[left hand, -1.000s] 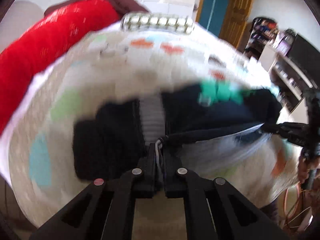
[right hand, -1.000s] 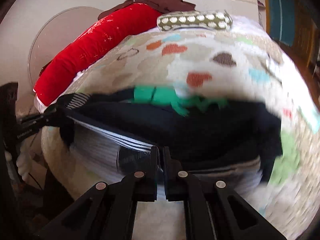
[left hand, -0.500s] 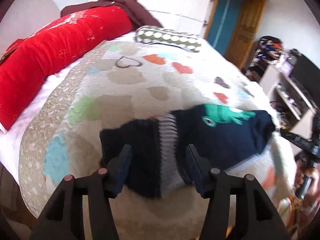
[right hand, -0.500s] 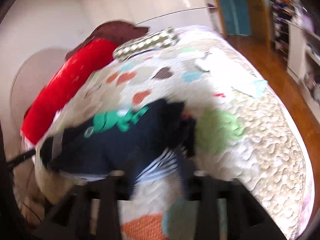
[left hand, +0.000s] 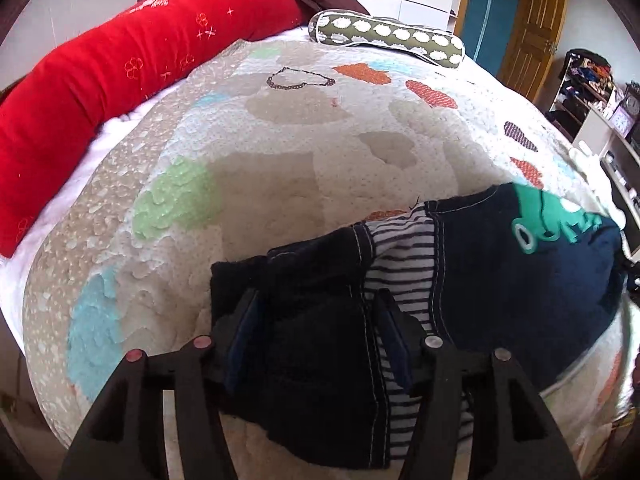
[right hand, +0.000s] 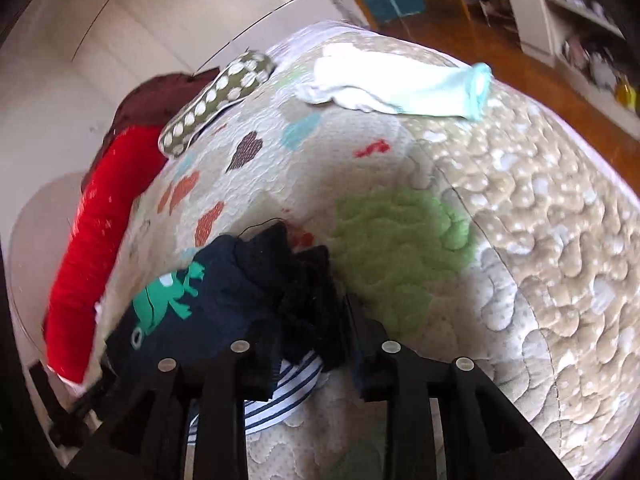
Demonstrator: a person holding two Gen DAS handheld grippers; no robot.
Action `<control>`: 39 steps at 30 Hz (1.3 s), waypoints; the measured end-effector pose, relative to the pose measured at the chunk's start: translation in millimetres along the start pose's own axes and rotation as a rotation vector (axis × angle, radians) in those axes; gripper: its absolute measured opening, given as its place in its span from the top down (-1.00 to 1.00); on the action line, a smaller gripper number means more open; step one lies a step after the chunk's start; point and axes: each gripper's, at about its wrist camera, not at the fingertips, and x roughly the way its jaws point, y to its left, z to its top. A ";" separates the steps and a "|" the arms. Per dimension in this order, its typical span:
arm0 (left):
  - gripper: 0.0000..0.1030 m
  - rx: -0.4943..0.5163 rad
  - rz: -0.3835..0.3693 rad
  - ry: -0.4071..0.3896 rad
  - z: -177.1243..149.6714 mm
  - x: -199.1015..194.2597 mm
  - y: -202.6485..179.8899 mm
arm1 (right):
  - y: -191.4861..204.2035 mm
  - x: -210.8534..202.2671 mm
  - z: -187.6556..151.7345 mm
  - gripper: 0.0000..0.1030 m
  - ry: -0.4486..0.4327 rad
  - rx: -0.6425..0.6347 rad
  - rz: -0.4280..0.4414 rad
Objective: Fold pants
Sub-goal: 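Grasp the folded pants with the left gripper while the right gripper presses them flat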
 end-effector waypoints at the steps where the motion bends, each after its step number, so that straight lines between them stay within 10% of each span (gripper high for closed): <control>1: -0.10 -0.009 -0.008 0.009 1.2 -6.4 1.7 | -1.6 -3.2 -0.6 0.37 -0.010 0.015 0.006; 10: -0.10 0.046 -0.213 -0.039 18.0 -65.9 -56.1 | 4.7 -45.6 -11.7 -0.05 -0.121 -0.059 0.006; 23: -0.10 0.308 -0.532 0.227 83.4 23.9 -294.5 | 5.2 -29.8 -33.4 -0.23 -0.093 -0.062 0.084; 29: -0.10 0.457 -0.501 0.329 85.6 69.1 -370.9 | 17.8 -21.7 -41.0 -0.23 -0.098 -0.141 0.074; 32: -0.09 0.516 -0.484 0.385 75.8 84.4 -382.4 | 20.0 -18.6 -41.6 -0.07 -0.101 -0.159 0.063; 35: 0.70 0.560 -0.515 0.379 71.8 74.7 -380.8 | 17.7 -15.4 -38.4 0.47 -0.090 -0.142 0.073; 39: 0.74 0.492 -0.545 0.299 84.1 47.5 -352.4 | 26.3 -17.9 -29.2 0.60 -0.092 -0.150 0.100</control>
